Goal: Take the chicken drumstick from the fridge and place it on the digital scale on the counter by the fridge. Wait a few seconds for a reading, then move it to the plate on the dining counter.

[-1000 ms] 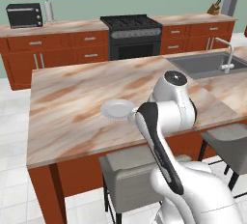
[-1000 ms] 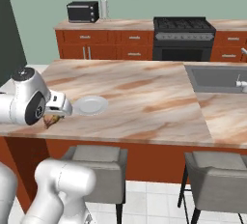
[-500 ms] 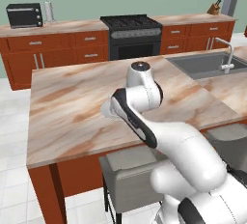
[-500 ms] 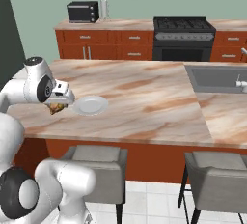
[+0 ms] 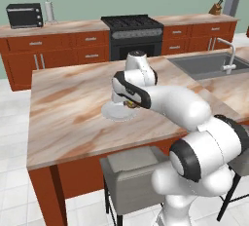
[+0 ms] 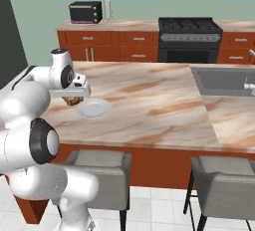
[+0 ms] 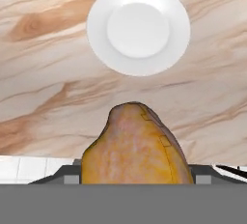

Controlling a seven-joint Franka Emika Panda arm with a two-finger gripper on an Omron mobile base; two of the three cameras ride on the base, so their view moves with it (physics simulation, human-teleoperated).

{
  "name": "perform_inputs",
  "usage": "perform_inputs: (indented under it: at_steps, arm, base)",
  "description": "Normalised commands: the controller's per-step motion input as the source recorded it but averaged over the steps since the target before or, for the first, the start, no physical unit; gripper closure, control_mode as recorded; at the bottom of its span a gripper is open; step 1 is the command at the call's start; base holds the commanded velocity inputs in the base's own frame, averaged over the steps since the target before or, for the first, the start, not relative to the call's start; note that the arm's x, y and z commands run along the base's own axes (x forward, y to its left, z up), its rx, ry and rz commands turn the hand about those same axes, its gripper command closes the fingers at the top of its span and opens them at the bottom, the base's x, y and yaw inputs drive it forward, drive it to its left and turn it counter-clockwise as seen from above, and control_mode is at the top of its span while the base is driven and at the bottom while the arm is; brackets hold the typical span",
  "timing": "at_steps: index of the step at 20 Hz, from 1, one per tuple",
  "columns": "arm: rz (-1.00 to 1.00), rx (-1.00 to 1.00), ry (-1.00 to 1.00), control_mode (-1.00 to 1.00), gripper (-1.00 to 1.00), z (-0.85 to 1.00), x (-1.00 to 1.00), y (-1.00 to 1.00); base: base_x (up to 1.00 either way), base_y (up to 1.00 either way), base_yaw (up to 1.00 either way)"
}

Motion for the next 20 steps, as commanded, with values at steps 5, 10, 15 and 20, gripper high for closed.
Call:
perform_inputs:
  at_steps: [5,10,15,20]
  arm:
    - [0.00,0.00,0.00,-1.00,1.00,-0.68,0.32,0.00]
    - [0.00,0.00,0.00,-1.00,1.00,-0.31,0.47,0.00]
    - [0.00,0.01,0.00,-1.00,1.00,-0.28,0.73,0.00]
    - [0.00,0.00,0.00,-1.00,1.00,-0.24,0.49,0.00]
  base:
    - [0.00,0.00,0.00]
    - [0.00,0.00,0.00]
    - [0.00,0.00,0.00]
    - [0.00,0.00,0.00]
